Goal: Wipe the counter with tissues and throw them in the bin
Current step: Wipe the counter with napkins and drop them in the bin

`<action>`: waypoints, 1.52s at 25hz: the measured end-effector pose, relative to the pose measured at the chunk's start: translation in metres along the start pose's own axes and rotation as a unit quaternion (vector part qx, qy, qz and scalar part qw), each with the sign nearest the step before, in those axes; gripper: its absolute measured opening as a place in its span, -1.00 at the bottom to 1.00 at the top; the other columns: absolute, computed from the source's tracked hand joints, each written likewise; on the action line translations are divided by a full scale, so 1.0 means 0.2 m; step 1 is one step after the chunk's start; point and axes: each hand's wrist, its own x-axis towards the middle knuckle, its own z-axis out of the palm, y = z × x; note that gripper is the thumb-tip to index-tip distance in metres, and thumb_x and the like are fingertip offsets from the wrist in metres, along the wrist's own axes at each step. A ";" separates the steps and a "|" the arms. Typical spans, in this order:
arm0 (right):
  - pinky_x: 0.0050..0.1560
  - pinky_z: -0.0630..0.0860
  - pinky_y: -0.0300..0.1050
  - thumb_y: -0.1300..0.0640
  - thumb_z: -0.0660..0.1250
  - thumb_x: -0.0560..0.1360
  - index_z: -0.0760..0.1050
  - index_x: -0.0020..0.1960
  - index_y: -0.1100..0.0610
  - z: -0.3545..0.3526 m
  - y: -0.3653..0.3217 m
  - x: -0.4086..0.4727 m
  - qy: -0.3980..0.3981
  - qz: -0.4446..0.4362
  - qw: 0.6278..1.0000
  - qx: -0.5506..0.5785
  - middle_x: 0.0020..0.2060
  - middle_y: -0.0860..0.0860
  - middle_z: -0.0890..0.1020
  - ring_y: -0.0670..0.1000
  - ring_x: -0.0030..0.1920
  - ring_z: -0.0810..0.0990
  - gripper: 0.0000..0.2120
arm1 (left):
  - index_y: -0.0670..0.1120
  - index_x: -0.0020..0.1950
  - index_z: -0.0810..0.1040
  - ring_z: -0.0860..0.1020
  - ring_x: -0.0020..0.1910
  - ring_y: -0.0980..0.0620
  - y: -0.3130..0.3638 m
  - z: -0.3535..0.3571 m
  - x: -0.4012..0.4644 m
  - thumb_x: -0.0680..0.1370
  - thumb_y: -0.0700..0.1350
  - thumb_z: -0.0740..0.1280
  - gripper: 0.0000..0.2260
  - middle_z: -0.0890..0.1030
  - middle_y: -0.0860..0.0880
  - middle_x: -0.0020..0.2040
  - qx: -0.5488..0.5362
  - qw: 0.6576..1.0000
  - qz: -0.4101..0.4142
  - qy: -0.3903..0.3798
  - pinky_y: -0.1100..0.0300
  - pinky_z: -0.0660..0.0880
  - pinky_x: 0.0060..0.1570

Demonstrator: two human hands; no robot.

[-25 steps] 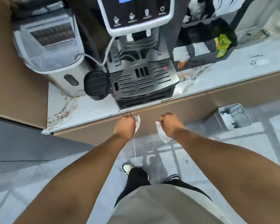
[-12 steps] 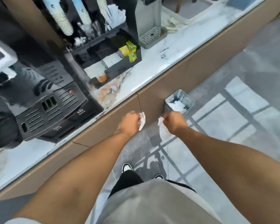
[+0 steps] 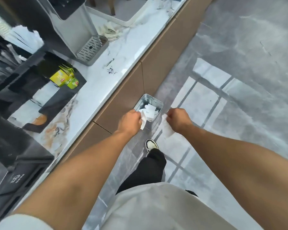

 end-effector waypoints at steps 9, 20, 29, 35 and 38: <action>-0.13 0.52 -0.09 0.19 0.22 0.51 0.63 -0.05 0.12 -0.21 0.07 0.67 -0.030 0.052 0.998 -0.001 -0.07 0.14 0.69 0.18 -0.03 0.62 -0.80 | -0.20 -0.02 0.61 0.56 0.05 -0.26 0.10 0.02 0.68 0.53 -0.18 0.31 -0.86 0.58 -0.22 0.06 -0.088 0.995 -0.050 -0.019 -0.09 0.51 0.06; -0.29 0.34 -0.21 0.26 0.22 0.42 0.55 -0.19 0.07 -0.11 0.02 1.32 -0.145 -0.008 0.987 -0.075 -0.20 0.08 0.64 0.10 -0.19 0.53 -0.83 | -0.19 -0.18 0.58 0.59 -0.13 -0.27 0.04 0.16 0.95 0.47 -0.20 0.34 -0.92 0.65 -0.26 -0.11 -0.201 0.942 -0.269 -0.014 0.02 0.51 -0.15; -0.21 0.46 -0.20 0.21 0.26 0.45 0.63 -0.15 0.15 0.28 0.15 1.90 -0.246 -0.043 0.965 -0.082 -0.22 0.10 0.68 0.14 -0.16 0.63 -0.83 | -0.22 -0.06 0.63 0.58 -0.06 -0.28 0.03 0.70 1.26 0.47 -0.30 0.27 -0.84 0.64 -0.25 -0.04 -0.246 0.871 -0.425 -0.001 0.05 0.50 -0.10; -0.29 0.40 -0.24 0.17 0.23 0.49 0.47 -0.26 0.03 0.63 0.26 2.14 -0.273 -0.058 0.953 -0.118 -0.27 0.00 0.60 0.08 -0.19 0.59 -0.84 | -0.18 -0.18 0.52 0.56 -0.08 -0.25 -0.04 1.07 1.46 0.49 -0.30 0.24 -0.90 0.61 -0.24 -0.09 -0.284 0.833 -0.475 0.007 0.10 0.37 -0.20; -0.12 0.56 -0.13 0.11 0.22 0.54 0.55 -0.08 0.07 0.85 0.34 2.24 -0.272 -0.077 0.951 -0.125 -0.14 0.04 0.66 0.11 -0.13 0.65 -0.86 | -0.19 -0.16 0.53 0.56 -0.10 -0.25 -0.11 1.26 1.54 0.49 -0.29 0.24 -0.90 0.61 -0.23 -0.08 -0.298 0.820 -0.488 0.020 0.10 0.36 -0.21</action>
